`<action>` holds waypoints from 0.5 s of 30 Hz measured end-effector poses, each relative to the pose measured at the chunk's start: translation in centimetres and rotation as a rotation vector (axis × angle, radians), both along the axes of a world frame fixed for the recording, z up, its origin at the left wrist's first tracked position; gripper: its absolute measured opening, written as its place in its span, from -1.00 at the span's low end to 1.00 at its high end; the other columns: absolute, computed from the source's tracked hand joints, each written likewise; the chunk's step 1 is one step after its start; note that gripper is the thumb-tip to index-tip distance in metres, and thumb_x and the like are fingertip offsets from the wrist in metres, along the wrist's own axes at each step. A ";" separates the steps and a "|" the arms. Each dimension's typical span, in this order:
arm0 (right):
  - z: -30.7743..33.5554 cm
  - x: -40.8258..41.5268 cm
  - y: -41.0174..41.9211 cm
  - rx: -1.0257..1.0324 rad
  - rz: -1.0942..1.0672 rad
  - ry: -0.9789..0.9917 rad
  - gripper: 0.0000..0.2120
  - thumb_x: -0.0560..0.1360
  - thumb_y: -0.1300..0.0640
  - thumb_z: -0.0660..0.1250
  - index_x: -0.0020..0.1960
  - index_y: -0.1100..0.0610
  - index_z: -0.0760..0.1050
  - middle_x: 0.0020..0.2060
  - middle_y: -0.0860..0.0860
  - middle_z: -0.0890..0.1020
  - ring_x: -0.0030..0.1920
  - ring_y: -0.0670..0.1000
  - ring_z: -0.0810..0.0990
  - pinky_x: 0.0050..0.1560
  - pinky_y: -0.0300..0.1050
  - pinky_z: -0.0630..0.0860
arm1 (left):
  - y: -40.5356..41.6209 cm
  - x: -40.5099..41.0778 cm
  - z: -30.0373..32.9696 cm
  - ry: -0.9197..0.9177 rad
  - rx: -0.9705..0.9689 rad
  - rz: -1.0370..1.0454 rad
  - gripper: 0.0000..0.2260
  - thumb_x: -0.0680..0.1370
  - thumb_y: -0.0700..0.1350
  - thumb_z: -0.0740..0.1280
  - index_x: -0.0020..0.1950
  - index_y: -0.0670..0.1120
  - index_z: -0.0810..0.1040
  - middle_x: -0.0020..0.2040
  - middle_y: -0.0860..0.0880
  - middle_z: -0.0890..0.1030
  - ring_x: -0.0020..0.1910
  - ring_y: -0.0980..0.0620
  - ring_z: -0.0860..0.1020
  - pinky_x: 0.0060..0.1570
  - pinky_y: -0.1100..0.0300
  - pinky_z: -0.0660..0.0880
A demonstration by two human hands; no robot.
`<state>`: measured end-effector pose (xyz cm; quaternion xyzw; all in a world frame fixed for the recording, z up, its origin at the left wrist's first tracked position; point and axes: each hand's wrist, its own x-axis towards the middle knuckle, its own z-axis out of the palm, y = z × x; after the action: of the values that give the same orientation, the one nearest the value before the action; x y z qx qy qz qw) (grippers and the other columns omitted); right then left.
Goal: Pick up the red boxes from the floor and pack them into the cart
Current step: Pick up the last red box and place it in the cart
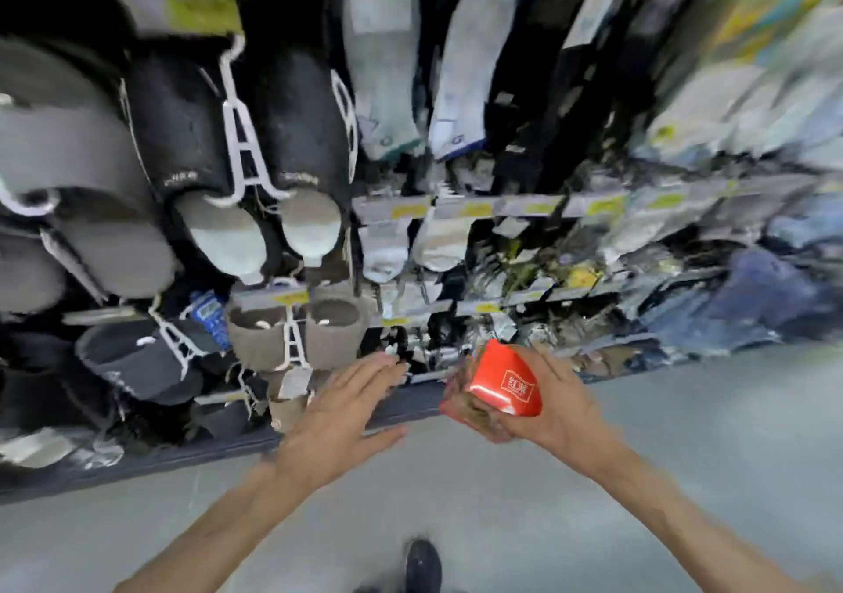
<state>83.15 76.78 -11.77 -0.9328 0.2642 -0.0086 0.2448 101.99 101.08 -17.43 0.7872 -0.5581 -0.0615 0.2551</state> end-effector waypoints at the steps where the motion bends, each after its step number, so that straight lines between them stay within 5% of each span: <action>1: 2.4 -1.5 -0.7 0.007 -0.042 -0.021 0.01 0.18 -0.46 0.37 0.48 0.03 0.28 0.24 -0.04 0.43 0.28 0.03 0.41 0.32 -0.04 0.35 | -2.0 -0.5 2.5 -0.018 -0.026 -0.043 -0.38 0.55 0.31 0.22 0.52 0.05 0.24 0.49 0.05 0.32 0.49 0.09 0.22 0.45 0.10 0.20; 5: 10.0 -8.4 -4.9 -0.034 -0.186 -0.092 -0.16 0.28 -0.32 0.49 0.43 0.01 0.33 0.16 -0.05 0.49 0.18 0.00 0.47 0.18 -0.09 0.43 | -10.6 -4.2 10.4 -0.090 -0.077 -0.200 -0.35 0.55 0.35 0.17 0.53 0.02 0.26 0.51 0.04 0.29 0.49 0.06 0.24 0.45 0.06 0.22; 10: 15.7 -18.8 -11.2 -0.035 -0.397 -0.223 -0.14 0.20 -0.59 0.27 0.32 -0.07 0.39 0.00 -0.07 0.52 -0.01 -0.07 0.52 0.05 -0.03 0.50 | -22.4 -11.0 15.7 -0.158 -0.113 -0.415 -0.33 0.54 0.36 0.18 0.56 0.08 0.17 0.52 0.06 0.26 0.50 0.07 0.20 0.47 0.11 0.17; 15: 17.9 -30.6 -19.9 -0.163 -0.554 -0.182 -0.13 0.27 -0.49 0.37 0.41 -0.03 0.34 0.11 -0.06 0.51 0.14 -0.01 0.50 0.13 -0.13 0.43 | -36.4 -19.9 18.2 -0.231 -0.107 -0.606 -0.35 0.54 0.34 0.21 0.52 0.01 0.28 0.48 0.00 0.34 0.46 0.02 0.30 0.42 0.16 0.23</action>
<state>52.56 56.87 6.17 -0.8371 0.4842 -0.1801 0.1801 82.05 64.70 0.82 0.5724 -0.7948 -0.0156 0.2012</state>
